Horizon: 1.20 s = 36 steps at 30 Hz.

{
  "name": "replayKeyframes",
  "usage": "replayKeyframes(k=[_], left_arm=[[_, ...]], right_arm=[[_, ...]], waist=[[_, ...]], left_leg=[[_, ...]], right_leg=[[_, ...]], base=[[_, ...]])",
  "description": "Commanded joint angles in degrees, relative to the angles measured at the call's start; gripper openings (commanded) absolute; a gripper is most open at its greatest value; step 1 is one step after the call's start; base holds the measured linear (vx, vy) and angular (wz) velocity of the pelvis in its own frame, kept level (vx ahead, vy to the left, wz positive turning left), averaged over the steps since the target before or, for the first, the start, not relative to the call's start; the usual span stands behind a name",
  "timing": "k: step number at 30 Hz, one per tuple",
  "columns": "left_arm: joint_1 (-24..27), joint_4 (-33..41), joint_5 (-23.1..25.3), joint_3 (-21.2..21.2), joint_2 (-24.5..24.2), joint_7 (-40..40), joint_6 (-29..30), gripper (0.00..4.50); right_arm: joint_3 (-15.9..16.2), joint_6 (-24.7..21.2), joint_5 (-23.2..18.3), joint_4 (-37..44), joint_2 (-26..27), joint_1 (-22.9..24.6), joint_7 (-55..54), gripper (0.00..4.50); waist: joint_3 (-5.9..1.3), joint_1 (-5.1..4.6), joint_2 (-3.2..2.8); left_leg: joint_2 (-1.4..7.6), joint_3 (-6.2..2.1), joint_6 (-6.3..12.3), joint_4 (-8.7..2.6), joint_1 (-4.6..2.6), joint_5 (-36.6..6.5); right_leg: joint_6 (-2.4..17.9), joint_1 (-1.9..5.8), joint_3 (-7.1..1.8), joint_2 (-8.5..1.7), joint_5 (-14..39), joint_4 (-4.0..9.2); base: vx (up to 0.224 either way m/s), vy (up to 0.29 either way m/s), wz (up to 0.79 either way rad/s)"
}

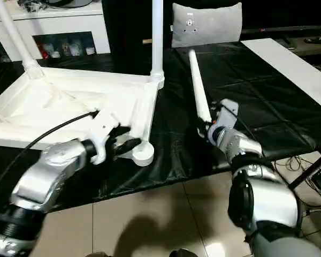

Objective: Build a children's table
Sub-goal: Pick table leg

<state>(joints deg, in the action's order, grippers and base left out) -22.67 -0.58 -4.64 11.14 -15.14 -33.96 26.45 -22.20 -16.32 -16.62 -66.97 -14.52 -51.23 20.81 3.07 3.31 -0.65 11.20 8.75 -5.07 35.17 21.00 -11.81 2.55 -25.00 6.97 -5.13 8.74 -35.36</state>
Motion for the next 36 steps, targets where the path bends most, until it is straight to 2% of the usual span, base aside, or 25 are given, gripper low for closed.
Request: replayKeyframes(k=[1,3,6,7,8,9,12,13,15,16,18,19,21,22,25,26,28,30,32,36], left_arm=[[-0.9,-1.4,0.4,-1.0,0.4,1.6,-1.3,2.53],[-1.6,-2.4,0.2,-1.9,1.3,2.9,-2.4,2.53],[-3.4,-4.0,-1.7,-4.4,3.4,4.3,-3.0,2.53],[-3.4,-4.0,-1.7,-4.4,3.4,4.3,-3.0,2.53],[-3.7,-4.1,-2.2,-4.8,3.7,4.3,-2.9,2.81],[-5.0,-4.4,-4.5,-7.0,5.2,5.0,-1.8,2.88],[-8.0,-4.7,-10.1,-11.2,8.4,6.1,-0.2,3.01],[-8.1,-4.7,-10.4,-11.4,8.6,6.1,-0.1,3.15],[-9.4,-5.1,-12.6,-12.9,10.3,6.7,-0.1,3.25],[-10.6,-5.4,-15.5,-14.7,12.2,7.2,0.8,3.31],[-11.0,-5.6,-16.6,-15.4,13.1,7.2,1.4,3.37],[-11.6,-5.6,-18.3,-16.3,14.2,7.2,2.1,3.58],[-12.7,-5.3,-23.0,-18.7,16.7,7.6,4.2,3.68],[-13.0,-5.3,-23.7,-19.1,17.0,7.8,4.6,3.68],[-14.5,-6.1,-27.9,-21.7,18.5,8.8,6.7,4.07],[-14.8,-6.5,-28.6,-22.5,18.8,9.3,6.9,4.07],[-15.8,-7.5,-31.6,-24.9,19.7,10.2,7.8,4.07],[-16.1,-8.3,-32.7,-26.1,19.9,11.1,9.1,4.06],[-16.1,-8.6,-32.5,-26.2,19.8,11.4,9.5,4.06],[-16.1,-9.2,-33.6,-27.0,20.3,12.3,9.6,4.06]], right_arm=[[-1.7,1.3,-3.9,6.1,0.8,1.0,4.9,2.74],[-2.1,1.7,-6.5,11.0,2.2,3.1,8.8,2.74],[-1.6,0.5,-10.7,20.5,4.8,6.9,14.4,2.74],[-1.6,0.5,-10.7,20.5,4.8,6.9,14.4,2.74],[-1.5,0.3,-11.2,21.9,5.1,7.4,15.1,2.74],[-1.2,-1.2,-13.7,26.9,6.5,9.4,16.9,2.74],[-1.2,-4.3,-18.4,35.3,9.0,12.7,19.6,2.74],[-1.2,-4.4,-18.7,35.7,9.1,12.8,19.7,2.74],[-0.6,-5.5,-19.9,38.4,9.9,14.0,20.9,2.74],[0.8,-6.4,-20.4,41.0,10.3,15.3,22.3,2.74],[1.6,-7.1,-20.5,42.6,10.4,16.2,22.9,2.74],[2.9,-7.7,-20.0,43.6,10.3,16.8,23.5,2.74],[6.5,-8.3,-17.8,45.4,9.8,18.3,24.9,2.74],[7.1,-8.5,-17.5,45.9,9.7,18.6,25.0,2.74],[11.8,-9.7,-15.5,48.5,8.7,20.8,27.0,2.73],[12.6,-9.9,-15.2,48.9,8.6,21.1,27.3,2.73],[15.0,-9.9,-13.8,49.7,8.1,22.0,28.7,2.73],[16.9,-10.0,-13.0,50.5,7.8,22.7,29.3,2.73],[17.4,-10.1,-12.9,50.8,7.7,22.9,29.3,2.73],[19.5,-9.1,-11.2,50.9,7.2,23.5,29.8,2.73]], waist=[[-4.76,0.36,0.63],[-4.69,0.6,0.46],[-4.63,0.75,0.63],[-4.8,0.89,0.56],[-4.77,0.88,0.57],[-4.63,0.96,0.69],[-4.66,1.6,0.9],[-4.71,1.92,0.87],[-4.66,1.95,1.02],[-4.58,2.19,1.05],[-4.58,2.4,1.07],[-4.57,2.35,1.18],[-4.55,2.44,1.23],[-4.55,2.44,1.23],[-4.55,2.51,1.41],[-4.45,2.55,1.57],[-4.42,2.58,1.52],[-4.41,2.57,1.52],[-4.4,2.51,1.56],[-4.47,2.77,1.66]], left_leg=[[0.92,0.56,6.43,-3.12,0.69,-4.1],[1.0,0.6,7.09,-3.09,0.61,-3.9],[1.07,0.61,7.3,-3.22,0.55,-3.6],[1.26,0.45,7.13,-3.22,0.44,-3.1],[1.27,0.42,7.09,-3.27,0.44,-2.9],[1.13,0.56,6.81,-3.28,0.45,-3.1],[1.19,0.58,6.92,-3.31,0.38,-2.3],[1.16,0.56,6.83,-3.3,0.43,-2.1],[1.18,0.55,6.62,-3.39,0.44,-2.4],[1.11,0.6,6.08,-3.4,0.5,-2.5],[1.15,0.56,6.08,-3.43,0.58,-2.2],[1.1,0.55,5.94,-3.5,0.54,-2.4],[1.07,0.62,5.27,-3.45,0.61,-2.5],[1.07,0.62,5.27,-3.45,0.61,-2.5],[0.93,0.54,5.17,-3.46,0.85,-2.4],[0.85,0.6,5.29,-3.44,0.78,-2.6],[0.72,0.62,5.13,-3.37,0.83,-2.9],[0.75,0.54,5.02,-3.47,0.87,-2.8],[0.88,0.46,5.07,-3.52,0.76,-2.8],[1.03,0.41,5.05,-3.52,0.69,-2.3]], right_leg=[[11.5,5.16,-2.69,-2.84,10.4,3.89],[10.6,5.08,-2.7,-2.79,11.4,4.03],[9.8,5.05,-2.7,-2.73,12.2,4.31],[9.7,5.01,-2.74,-2.88,12.1,4.05],[9.9,4.92,-2.7,-2.84,12.3,4.11],[9.8,4.94,-2.73,-2.8,13.1,4.27],[9.2,4.9,-2.86,-2.83,12.9,4.32],[9.1,4.94,-2.85,-2.92,13.2,4.27],[8.8,4.83,-2.75,-2.91,14.3,4.47],[8.1,4.86,-2.82,-2.97,15.5,4.64],[7.7,4.89,-2.84,-2.94,15.0,4.69],[7.3,4.84,-2.76,-2.86,15.6,4.77],[7.1,4.92,-2.81,-3.02,16.3,4.88],[7.1,4.92,-2.81,-3.02,16.3,4.88],[6.4,5.12,-2.74,-2.89,16.3,4.97],[5.9,5.03,-2.74,-2.87,17.0,5.19],[5.0,5.06,-2.64,-2.82,18.5,5.39],[4.1,5.09,-2.62,-2.78,19.2,5.49],[3.8,4.89,-2.62,-2.75,19.1,5.52],[4.1,4.92,-2.75,-2.84,17.4,5.29]], base=[[0.0,0.0,0.0],[0.0,0.0,0.0],[0.0,0.0,0.0],[0.0,0.0,0.0],[0.0,0.0,0.0],[0.0,0.0,0.0],[0.0,0.0,0.0],[0.0,0.0,0.0],[0.0,0.0,0.0],[0.0,0.0,0.0],[0.0,0.0,0.0],[0.0,0.0,0.0],[0.0,0.0,0.0],[0.0,0.0,0.0],[0.0,0.0,0.0],[0.0,0.0,0.0],[0.0,0.0,0.0],[0.0,0.0,0.0],[0.0,0.0,0.0],[0.0,0.0,0.0]])
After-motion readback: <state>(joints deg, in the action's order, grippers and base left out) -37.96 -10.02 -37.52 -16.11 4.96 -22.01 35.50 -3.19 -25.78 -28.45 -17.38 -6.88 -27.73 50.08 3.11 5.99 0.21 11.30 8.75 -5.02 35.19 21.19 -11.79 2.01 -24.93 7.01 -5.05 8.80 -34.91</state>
